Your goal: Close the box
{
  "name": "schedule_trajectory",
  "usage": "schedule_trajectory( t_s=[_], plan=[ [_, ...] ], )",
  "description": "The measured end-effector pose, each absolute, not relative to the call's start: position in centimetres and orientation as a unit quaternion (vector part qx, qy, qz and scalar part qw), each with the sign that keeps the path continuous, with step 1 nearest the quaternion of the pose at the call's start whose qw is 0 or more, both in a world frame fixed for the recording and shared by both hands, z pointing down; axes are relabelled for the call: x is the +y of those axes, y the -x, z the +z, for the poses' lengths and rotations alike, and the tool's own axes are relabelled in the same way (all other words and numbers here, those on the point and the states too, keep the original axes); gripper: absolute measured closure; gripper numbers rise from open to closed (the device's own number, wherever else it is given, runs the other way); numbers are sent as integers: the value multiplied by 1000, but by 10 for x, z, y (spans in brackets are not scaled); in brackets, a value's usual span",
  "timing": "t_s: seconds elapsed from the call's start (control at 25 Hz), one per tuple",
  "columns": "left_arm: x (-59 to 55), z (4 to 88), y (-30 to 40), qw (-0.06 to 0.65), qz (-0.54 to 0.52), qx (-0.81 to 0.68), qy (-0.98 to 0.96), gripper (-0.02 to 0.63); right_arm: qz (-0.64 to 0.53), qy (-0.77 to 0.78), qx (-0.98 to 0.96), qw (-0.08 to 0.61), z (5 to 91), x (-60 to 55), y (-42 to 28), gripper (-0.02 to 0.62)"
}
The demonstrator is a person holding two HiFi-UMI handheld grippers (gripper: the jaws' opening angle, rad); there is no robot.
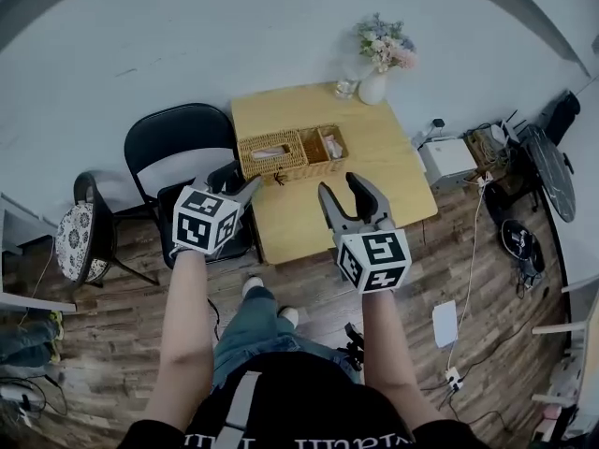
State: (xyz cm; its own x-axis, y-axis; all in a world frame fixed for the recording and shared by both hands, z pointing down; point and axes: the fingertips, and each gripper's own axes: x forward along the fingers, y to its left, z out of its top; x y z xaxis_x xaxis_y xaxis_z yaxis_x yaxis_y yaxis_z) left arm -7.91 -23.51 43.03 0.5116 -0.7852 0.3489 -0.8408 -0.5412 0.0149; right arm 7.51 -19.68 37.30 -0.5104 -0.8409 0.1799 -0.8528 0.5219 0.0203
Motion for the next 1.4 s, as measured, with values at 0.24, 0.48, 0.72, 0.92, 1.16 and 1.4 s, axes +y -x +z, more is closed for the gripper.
schedule_trajectory(
  t_s=[0.24,0.48,0.72,0.92,1.16,1.4],
  plan=[
    [-222,384,92,47,85,-512,-854,383,24,-496,-865,66,352,-193,-71,415],
    [-221,360,103,-1,74,-509,-857,388,11,-502,-862,73,339,-199,-58,416],
    [-226,321,108,-48,32,-502,-863,480,-22,-522,-851,55,310,-204,-50,479],
    [-230,300,118,-68,8,-506,-860,594,-40,-530,-847,36,294,-201,-46,579],
    [-231,282,127,-89,-10,-518,-851,594,-74,-542,-836,26,276,-199,-50,580],
    [-227,264,130,-122,-16,-521,-844,594,-102,-553,-826,29,266,-199,-56,580]
  ],
)
